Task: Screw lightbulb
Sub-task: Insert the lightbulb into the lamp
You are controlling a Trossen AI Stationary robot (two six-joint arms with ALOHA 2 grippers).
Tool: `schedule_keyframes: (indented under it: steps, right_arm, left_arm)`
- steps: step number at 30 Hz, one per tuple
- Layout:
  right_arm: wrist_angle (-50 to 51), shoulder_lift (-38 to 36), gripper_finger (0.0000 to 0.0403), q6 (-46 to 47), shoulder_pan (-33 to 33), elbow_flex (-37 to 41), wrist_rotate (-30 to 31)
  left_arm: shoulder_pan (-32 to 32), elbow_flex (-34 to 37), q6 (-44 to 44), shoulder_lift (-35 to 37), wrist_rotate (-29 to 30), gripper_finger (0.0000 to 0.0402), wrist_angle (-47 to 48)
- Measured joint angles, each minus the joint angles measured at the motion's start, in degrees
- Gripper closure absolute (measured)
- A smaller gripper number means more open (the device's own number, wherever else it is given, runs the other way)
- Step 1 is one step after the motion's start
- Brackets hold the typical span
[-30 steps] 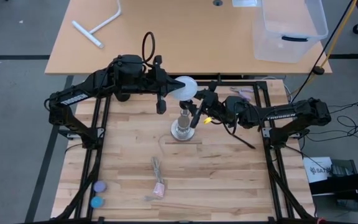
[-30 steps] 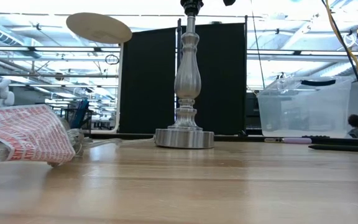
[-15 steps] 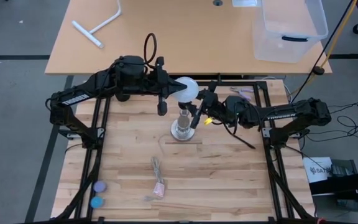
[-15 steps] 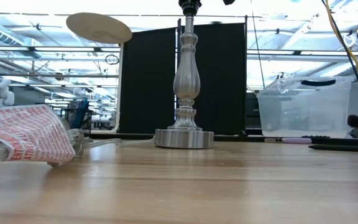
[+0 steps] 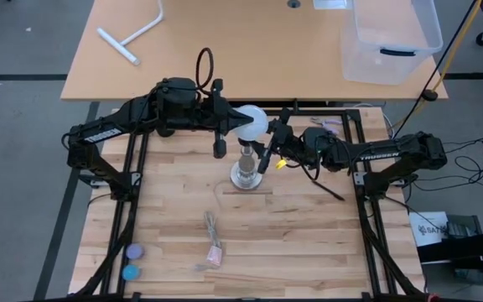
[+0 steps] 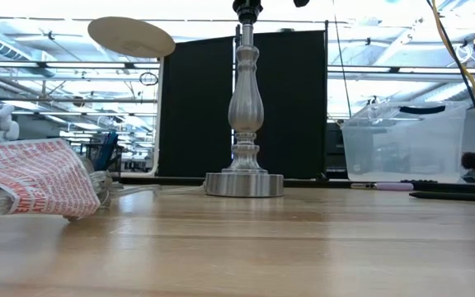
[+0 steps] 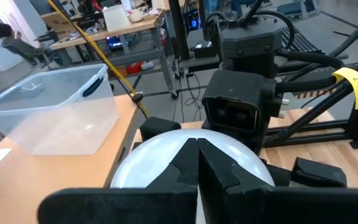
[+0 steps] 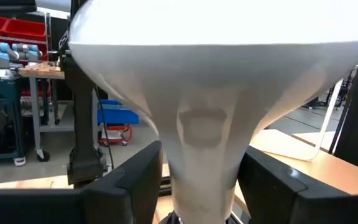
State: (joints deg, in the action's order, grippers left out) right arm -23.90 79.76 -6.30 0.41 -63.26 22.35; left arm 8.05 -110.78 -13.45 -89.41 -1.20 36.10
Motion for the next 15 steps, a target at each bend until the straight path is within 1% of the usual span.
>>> schedule_keyframes:
  steps: [6,15]
  right_arm:
    - [1.15,-0.47,0.0173,0.85,-0.05,0.0,-2.44]
    - [3.21,-0.9,0.0171,-1.91,0.34,0.0,-2.36]
  left_arm:
    - [0.0,0.04,0.09,0.0,0.14,0.0401,0.6]
    - [-0.02,0.07,0.44,-0.02,1.31,0.0401,0.44]
